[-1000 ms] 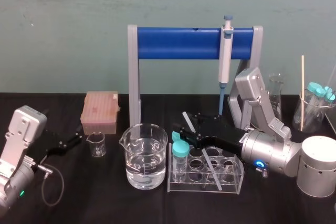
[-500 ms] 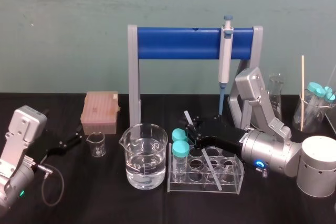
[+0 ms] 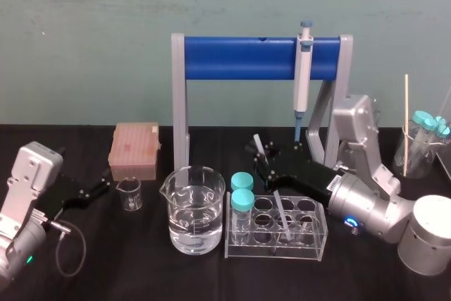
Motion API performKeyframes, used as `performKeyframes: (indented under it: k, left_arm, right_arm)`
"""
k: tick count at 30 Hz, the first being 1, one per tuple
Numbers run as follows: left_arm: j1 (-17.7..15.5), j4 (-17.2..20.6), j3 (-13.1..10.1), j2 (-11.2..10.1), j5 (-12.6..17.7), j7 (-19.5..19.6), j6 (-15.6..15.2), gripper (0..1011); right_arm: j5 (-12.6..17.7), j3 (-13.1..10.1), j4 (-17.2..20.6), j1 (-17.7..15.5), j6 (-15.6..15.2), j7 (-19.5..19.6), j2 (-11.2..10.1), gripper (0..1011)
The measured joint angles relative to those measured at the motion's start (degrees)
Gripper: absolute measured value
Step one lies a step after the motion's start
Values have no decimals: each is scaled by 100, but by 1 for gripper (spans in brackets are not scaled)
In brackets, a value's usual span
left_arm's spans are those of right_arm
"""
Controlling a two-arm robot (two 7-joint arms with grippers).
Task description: Pick up the stirring rod with one hand, then place it down.
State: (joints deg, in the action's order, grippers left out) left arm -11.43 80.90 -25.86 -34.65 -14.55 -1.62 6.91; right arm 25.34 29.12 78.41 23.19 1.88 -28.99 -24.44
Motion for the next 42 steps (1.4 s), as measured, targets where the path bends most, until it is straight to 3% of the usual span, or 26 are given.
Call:
performKeyframes:
  k: [4,5,7,15,25,42]
  left_arm:
    - [0,0,0,0,0,0,0,1000]
    - [0,0,0,0,0,0,0,1000]
    - [0,0,0,0,1,0,0,1000]
    - [0,0,0,0,0,0,0,1000]
    - [0,0,0,0,0,0,0,1000]
    - [0,0,0,0,0,0,0,1000]
  right_arm:
    - [-20,-180,123,-243,638,-11,32,69]
    - [-20,-180,123,-243,638,-11,32,69]
    - [53,-308,248,-434,939,-70,47,69]
    - [80,-618,655,-734,1338,-77,22,69]
    - [160,-1124,892,-600,1396,-7,21,69]
    - [-9,-1521,809,-638,1240,132,25,69]
